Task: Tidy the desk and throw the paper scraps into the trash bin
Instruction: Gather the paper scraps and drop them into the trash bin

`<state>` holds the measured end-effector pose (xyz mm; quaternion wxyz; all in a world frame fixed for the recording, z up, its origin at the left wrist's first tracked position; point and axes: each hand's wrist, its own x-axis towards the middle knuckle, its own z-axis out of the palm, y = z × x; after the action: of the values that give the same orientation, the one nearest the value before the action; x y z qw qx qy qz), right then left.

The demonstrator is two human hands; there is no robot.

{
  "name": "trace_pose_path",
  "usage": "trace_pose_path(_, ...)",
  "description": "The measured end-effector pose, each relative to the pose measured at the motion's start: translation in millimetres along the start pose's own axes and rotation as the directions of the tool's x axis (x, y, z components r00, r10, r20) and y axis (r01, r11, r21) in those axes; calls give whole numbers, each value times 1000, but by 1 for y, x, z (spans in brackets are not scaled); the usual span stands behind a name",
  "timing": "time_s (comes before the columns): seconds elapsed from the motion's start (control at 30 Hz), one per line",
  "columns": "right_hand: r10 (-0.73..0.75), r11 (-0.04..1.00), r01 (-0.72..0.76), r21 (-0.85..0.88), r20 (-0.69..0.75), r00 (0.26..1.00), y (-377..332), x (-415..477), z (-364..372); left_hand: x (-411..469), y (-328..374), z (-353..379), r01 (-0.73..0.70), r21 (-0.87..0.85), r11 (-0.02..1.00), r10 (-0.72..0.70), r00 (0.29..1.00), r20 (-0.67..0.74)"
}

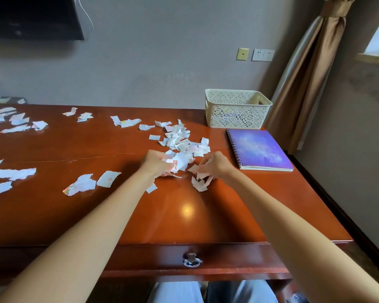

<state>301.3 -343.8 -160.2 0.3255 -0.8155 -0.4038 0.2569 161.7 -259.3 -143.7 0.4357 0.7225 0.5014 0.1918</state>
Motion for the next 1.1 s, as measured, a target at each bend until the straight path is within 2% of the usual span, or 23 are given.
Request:
trace_pose_path(0.1, -48, 997, 49, 64, -14, 999, -1, -9, -9, -2, -1, -3, -26, -71, 997, 21, 998, -60)
trace_pose_path(0.17, -70, 997, 69, 45, 13, 997, -3, -18, -16, -5, -2, -5, -27, -119, 993, 17, 996, -86)
trace_pose_path(0.3, -119, 985, 131, -115, 110, 987, -6, -33, -21, -15, -8, -6, -24, -163, 986, 9, 995, -97)
trace_pose_path(0.37, -86, 969, 133, -208, 220, 972, -8, -39, -15, -18, -13, -6, -23, -179, 984, 5, 995, -98)
trace_pose_path(0.43, -49, 947, 127, -293, 261, 964, -7, -42, -9, -21, -15, -4, -16, -187, 982, -2, 996, -94)
trace_pose_path(0.53, -40, 947, 130, -293, 295, 955, -4, -43, -6, -25, -19, 1, -3, -191, 982, -13, 997, -82)
trace_pose_path(0.6, -58, 961, 123, -249, 251, 966, -2, -40, -5, -27, -19, 3, -8, -197, 980, -8, 997, -81)
trace_pose_path(0.73, -147, 972, 142, -188, -11, 989, -4, -32, -5, -25, -18, 3, -1, -215, 977, -17, 996, -84)
trace_pose_path(0.87, -89, 990, 88, -112, -4, 996, -3, -21, 2, -21, -17, 4, 4, -237, 972, -27, 996, -91)
trace_pose_path(1.1, -2, 974, 5, -227, 16, 1000, -13, -2, 9, -15, -15, 6, 24, -250, 968, -45, 996, -81)
